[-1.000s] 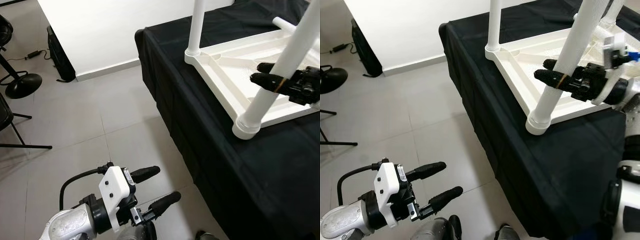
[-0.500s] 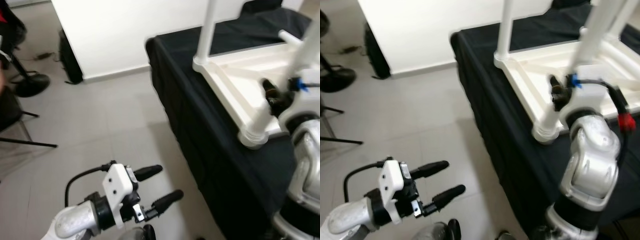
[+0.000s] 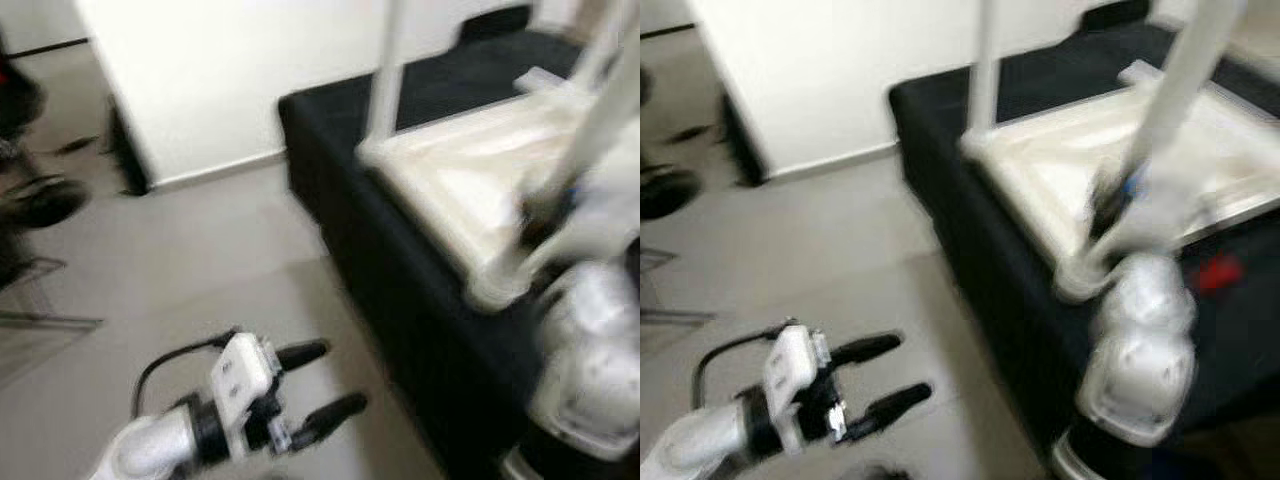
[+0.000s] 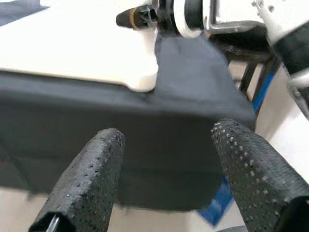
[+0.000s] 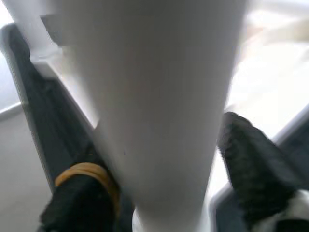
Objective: Building children table
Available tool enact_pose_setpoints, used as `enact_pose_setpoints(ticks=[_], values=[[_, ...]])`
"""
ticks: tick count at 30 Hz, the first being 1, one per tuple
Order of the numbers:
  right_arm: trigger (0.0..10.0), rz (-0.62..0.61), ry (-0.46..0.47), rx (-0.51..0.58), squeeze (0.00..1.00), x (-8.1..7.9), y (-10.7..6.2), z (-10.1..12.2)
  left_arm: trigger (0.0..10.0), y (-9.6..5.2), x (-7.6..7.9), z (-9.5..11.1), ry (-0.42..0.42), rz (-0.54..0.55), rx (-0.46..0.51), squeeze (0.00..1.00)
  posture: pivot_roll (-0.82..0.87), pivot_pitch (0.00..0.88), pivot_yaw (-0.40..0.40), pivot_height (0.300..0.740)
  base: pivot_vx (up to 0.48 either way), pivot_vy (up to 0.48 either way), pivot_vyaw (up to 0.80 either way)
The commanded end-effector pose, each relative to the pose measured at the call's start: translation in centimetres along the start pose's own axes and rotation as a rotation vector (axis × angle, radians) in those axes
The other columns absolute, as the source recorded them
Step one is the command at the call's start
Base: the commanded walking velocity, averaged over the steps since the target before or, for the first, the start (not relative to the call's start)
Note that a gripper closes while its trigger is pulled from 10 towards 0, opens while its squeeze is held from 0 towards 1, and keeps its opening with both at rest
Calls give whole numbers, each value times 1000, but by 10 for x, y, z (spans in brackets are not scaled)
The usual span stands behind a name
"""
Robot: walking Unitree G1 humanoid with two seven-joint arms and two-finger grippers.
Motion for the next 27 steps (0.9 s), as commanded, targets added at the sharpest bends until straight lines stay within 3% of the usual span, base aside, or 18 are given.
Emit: enact_pose_setpoints(ticks=[1,4,7,13,14,17,19,21,24,27], values=[[10000,63,8,74,1000,1,1,19,10000,-1,4,-7,-22,-14,-22,0,-47,215,55,740,0,0,0],[10000,76,7,85,1000,7,3,25,10000,-1,4,-7,-22,-15,-22,0,-47,214,54,740,0,0,0],[10000,129,-30,148,1000,23,12,51,10000,-2,5,-8,-23,-14,-25,0,-45,213,47,740,0,0,0],[10000,205,1,155,1000,24,15,59,10000,-1,4,-7,-17,-3,-20,0,-42,213,43,740,0,0,0],[10000,293,-17,161,0,18,11,63,10000,-1,3,-8,-13,6,-24,0,-36,213,42,740,0,0,0],[10000,477,-37,154,0,7,1,66,10000,-1,1,-9,-7,21,-30,0,-35,212,40,740,0,0,0],[10000,518,-30,145,0,6,-1,65,10000,-1,1,-9,-6,20,-30,0,-35,212,40,740,0,0,0],[10000,579,-40,111,0,3,-4,61,10000,-1,1,-9,-5,20,-29,0,-35,208,36,740,0,0,0],[10000,783,-58,3,0,-8,-19,50,10000,-1,0,-8,2,25,-31,0,-34,208,30,740,0,0,0],[10000,825,-94,-24,0,-6,-22,48,10000,-2,-1,-8,1,27,-30,0,-31,207,30,740,0,0,0]])
Point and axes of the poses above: a point about 5 cm out from each wrist's last joint towards the gripper, its own y axis pointing out of the wrist towards the gripper, its own z axis along the axis of the wrist's last joint, x = y × z, the point moved 6 cm from there along y, pointing out of the wrist towards the gripper, and after that the axes turned 6 degrees about y, right-handed, at the moved point
